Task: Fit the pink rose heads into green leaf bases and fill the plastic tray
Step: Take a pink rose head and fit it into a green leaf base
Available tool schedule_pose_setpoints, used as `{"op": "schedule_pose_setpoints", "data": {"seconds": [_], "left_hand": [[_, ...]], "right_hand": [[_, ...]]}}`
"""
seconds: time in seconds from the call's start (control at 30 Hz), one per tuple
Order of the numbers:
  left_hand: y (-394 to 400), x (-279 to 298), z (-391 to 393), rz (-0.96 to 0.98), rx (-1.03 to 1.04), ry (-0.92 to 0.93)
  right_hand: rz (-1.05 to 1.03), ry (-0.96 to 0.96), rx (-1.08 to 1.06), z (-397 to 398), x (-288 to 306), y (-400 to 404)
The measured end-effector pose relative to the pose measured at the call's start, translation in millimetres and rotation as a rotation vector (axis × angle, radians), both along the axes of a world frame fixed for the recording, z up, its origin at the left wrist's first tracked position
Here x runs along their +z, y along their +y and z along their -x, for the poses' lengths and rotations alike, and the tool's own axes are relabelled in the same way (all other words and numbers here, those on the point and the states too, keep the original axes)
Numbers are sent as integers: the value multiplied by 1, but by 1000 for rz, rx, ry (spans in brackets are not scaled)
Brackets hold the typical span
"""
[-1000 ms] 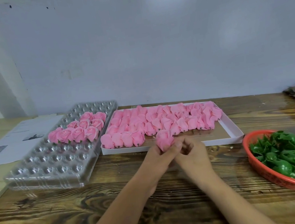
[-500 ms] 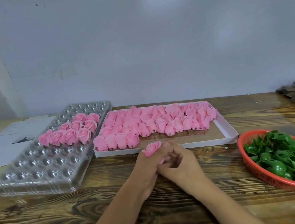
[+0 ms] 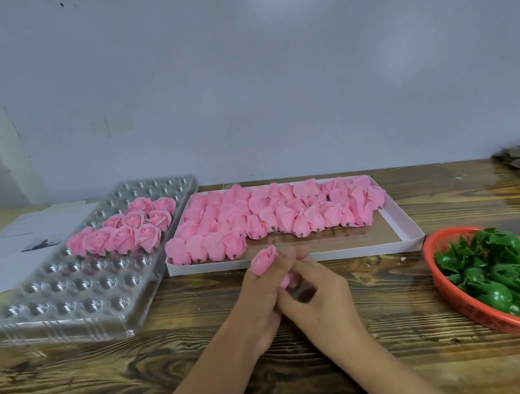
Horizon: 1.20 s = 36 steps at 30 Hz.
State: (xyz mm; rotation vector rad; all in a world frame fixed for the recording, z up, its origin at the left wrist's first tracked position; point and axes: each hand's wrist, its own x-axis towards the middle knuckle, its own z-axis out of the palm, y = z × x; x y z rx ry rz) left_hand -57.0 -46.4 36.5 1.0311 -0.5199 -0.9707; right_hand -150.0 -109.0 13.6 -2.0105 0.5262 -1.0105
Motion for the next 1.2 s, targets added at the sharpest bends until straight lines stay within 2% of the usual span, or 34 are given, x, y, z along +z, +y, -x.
{"op": "schedule_pose_setpoints", "data": {"seconds": [0.2,0.37,0.47,0.53,0.67,0.77,0.87,0.97,1.1,1.2], "left_hand": [[7,0,-5,-13,-145,-107],[11,-1,-8,-19,-215,-187],[11,-3,-8,-63,-163,-219],[9,-3,-6,-89,-70,-200],[3,-1,0,-130,88,-49],[1,-1,5,-111,108,33],[0,-3,7,-73,78,82],[1,-3,5,-65,18,117],[3,-4,2,-47,-37,102],[5,-4,0,-46,-81,43]], "right_hand": [[-394,-53,343,9,11,-6],[-713,10,512,13,18,-8],[-817,-3,554,12,16,-8],[-729,-6,459,8,12,-6],[-378,10,150,2,1,2],[-171,63,48,2,-3,6],[-62,93,-39,3,-3,6],[-51,76,-29,4,-2,5],[-261,-43,116,3,4,3],[-329,-50,250,5,6,-3]]}}
